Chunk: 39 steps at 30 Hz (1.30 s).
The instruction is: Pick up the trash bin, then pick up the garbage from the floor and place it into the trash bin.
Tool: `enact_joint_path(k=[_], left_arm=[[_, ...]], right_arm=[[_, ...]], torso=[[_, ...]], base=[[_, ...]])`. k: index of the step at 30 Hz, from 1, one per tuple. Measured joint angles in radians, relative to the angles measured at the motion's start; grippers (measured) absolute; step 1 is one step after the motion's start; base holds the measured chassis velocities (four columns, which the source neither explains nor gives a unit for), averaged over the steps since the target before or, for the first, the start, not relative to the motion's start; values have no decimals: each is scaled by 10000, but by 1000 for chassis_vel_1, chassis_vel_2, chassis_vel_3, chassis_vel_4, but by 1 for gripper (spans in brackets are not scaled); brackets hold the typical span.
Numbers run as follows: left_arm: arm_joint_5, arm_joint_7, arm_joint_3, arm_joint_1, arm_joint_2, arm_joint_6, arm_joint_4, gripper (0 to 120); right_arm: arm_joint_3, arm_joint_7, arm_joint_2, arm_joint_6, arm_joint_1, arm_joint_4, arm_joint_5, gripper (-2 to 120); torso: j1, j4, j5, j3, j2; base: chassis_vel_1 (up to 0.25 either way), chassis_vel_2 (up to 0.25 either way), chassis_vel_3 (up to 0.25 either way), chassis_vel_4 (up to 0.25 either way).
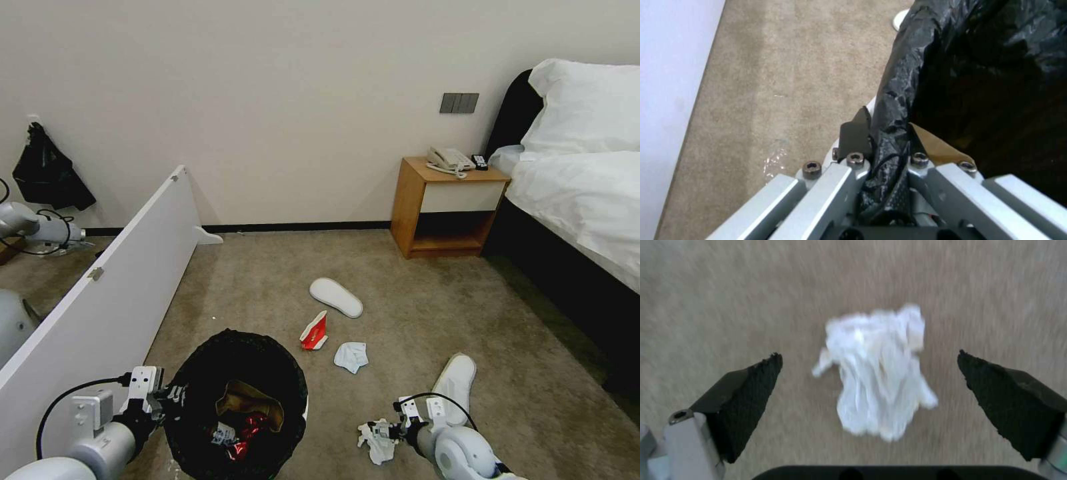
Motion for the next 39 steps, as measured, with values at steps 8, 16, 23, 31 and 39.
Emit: enact_joint_path(k=[8,16,23,31,39], left_arm=[[-2,-18,-2,12,7,16,-11,3],[-9,-28,-2,-7,46,23,-9,3],[-19,-28,-19,-10,62,27,-5,3],[-35,-22,-52,-24,105,27,15,3],[-37,-14,-50,-47,105,27,57,3]], right_arm=[[-85,1022,461,-526,224,-321,590,100],[-163,1140,797,-510,350,-849,388,100],[-108,832,1009,-481,406,-1249,141,100],[5,738,1190,-457,487,-1681,-171,70],[71,714,1162,-448,499,-1765,-230,44]], torso=[[0,-1,-1,0,0],[0,0,0,-1,0],[0,-2,-2,-1,0],[0,-1,0,-1,2],[0,-1,0,-1,2]], base=[[0,0,0,0],[0,0,0,0],[0,0,0,0],[0,0,0,0],[0,0,0,0]])
